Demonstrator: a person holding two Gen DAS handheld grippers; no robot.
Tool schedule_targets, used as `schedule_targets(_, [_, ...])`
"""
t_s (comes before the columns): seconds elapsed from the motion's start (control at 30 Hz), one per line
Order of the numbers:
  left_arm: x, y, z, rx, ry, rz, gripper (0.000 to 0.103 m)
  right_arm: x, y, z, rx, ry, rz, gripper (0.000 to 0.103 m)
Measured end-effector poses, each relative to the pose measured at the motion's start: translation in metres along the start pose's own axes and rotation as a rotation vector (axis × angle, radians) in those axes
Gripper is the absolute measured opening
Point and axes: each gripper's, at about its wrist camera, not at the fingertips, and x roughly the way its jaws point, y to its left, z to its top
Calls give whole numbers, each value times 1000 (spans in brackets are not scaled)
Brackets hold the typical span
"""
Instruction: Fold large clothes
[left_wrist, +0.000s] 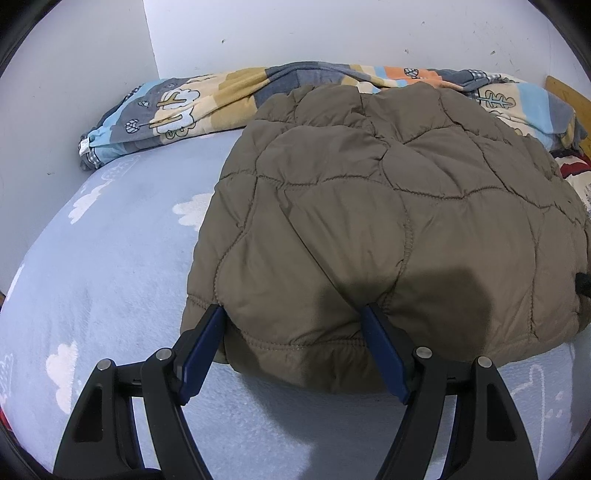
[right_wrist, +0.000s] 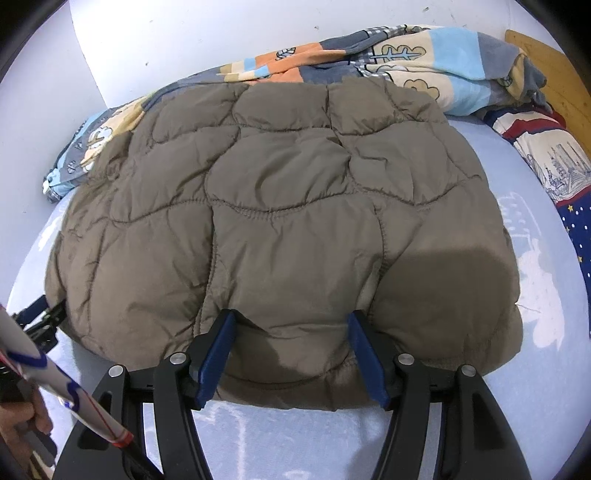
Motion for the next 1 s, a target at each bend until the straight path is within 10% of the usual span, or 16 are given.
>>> schedule_targets(0.4, [-22,39,15,-152,1,-64,75,-41,-62,6,157,-74,-35,68])
schedule_targets(0.77, [3,41,9,-154,110,-82,79,-15,-109,-5,354,46,45,69])
schedule_targets(1.0, [-11,90,19,-386,116,-218,79,-49,-140,-8,501,-43,73,71])
